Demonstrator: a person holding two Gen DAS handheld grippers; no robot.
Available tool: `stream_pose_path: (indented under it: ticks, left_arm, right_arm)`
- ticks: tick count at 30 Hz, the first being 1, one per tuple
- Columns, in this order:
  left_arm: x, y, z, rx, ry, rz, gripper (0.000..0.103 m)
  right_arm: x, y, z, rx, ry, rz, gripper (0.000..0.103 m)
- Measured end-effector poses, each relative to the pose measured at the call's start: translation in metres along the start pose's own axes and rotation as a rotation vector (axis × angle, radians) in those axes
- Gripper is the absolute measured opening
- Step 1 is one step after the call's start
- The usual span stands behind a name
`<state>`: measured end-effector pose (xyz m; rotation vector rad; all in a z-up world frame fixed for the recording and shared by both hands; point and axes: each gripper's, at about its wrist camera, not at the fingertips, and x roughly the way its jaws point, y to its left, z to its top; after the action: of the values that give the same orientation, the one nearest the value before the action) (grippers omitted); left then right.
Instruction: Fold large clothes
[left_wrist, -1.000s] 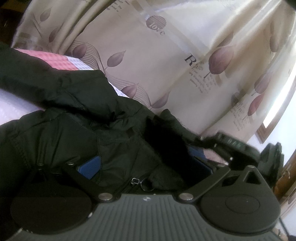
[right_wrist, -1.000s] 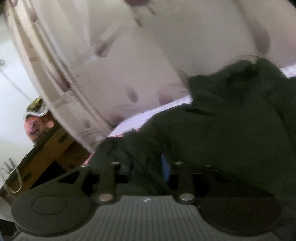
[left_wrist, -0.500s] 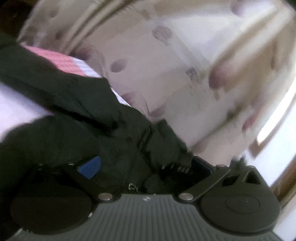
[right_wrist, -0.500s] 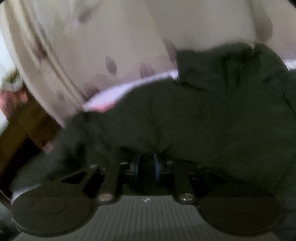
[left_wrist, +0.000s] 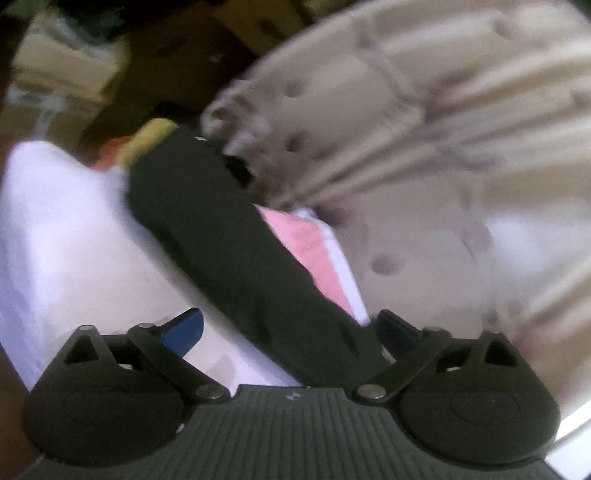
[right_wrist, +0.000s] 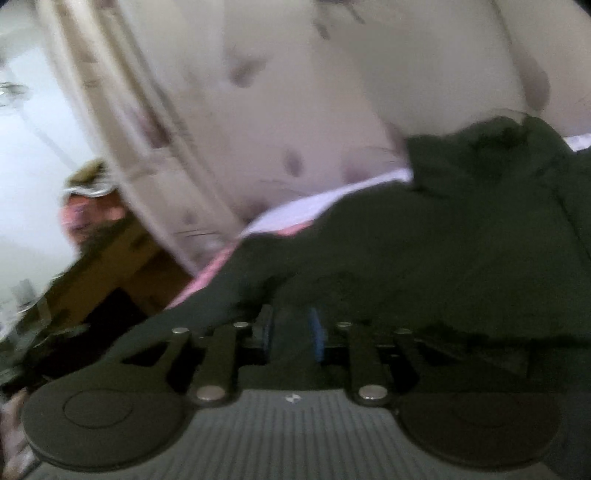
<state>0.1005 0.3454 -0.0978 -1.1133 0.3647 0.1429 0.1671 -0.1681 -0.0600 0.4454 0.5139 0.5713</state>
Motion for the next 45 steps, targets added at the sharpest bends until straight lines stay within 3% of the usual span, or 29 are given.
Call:
stream_pose_path:
  ticks: [2,6,9,11,12,16,18,20,24,29,34,37,41,45]
  left_arm:
    - [0.005,0.011,0.016,-0.03,-0.003,0.031,0.095]
    - [0.016,0.023,0.038,-0.094,-0.003,0.01,0.091]
    - [0.025,0.017,0.049,-0.076,-0.014,0.059,0.077]
    - [0.032,0.015,0.058,-0.022,-0.007,0.091,0.034]
    - [0.04,0.016,0.062,-0.017,0.02,0.105,0.003]
    - [0.046,0.005,0.065,0.022,-0.035,0.161,0.004]
    - [0.041,-0.022,0.063,0.07,-0.077,0.115,0.004]
    - [0.036,-0.07,0.054,0.183,-0.119,0.058,0.004]
    - [0.026,-0.176,0.02,0.346,-0.131,-0.126,0.004]
    - [0.031,-0.292,-0.055,0.479,-0.041,-0.343,0.004]
    - [0.051,-0.359,-0.157,0.577,0.097,-0.484,0.004]
    - [0.071,-0.374,-0.224,0.664,0.19,-0.514,0.004]
    - [0.106,-0.367,-0.3,0.73,0.329,-0.503,0.004]
    - [0.148,-0.35,-0.352,0.806,0.427,-0.475,0.005]
  right_arm:
    - [-0.025,0.012,-0.011,-0.028,0.003,0.028,0.026]
    - [-0.071,0.018,-0.026,-0.033,0.003,0.06,0.026]
    - [-0.102,0.01,-0.036,0.017,-0.011,0.052,0.033]
    - [-0.122,0.0,-0.043,0.075,-0.032,0.037,0.044]
    - [-0.132,-0.005,-0.047,0.105,-0.045,0.033,0.047]
    - [-0.163,-0.028,-0.059,0.223,-0.092,0.0,0.05]
    - [-0.178,-0.04,-0.062,0.297,-0.122,-0.008,0.05]
    - [-0.195,-0.05,-0.061,0.337,-0.163,-0.01,0.05]
    - [-0.219,-0.055,-0.053,0.302,-0.244,-0.042,0.051]
    - [-0.24,-0.067,-0.052,0.287,-0.311,-0.06,0.054]
    - [-0.258,-0.085,-0.06,0.317,-0.347,-0.072,0.054]
    - [-0.269,-0.098,-0.064,0.334,-0.368,-0.08,0.054]
    - [-0.279,-0.112,-0.063,0.338,-0.389,-0.092,0.054]
    - [-0.283,-0.127,-0.06,0.352,-0.399,-0.095,0.054]
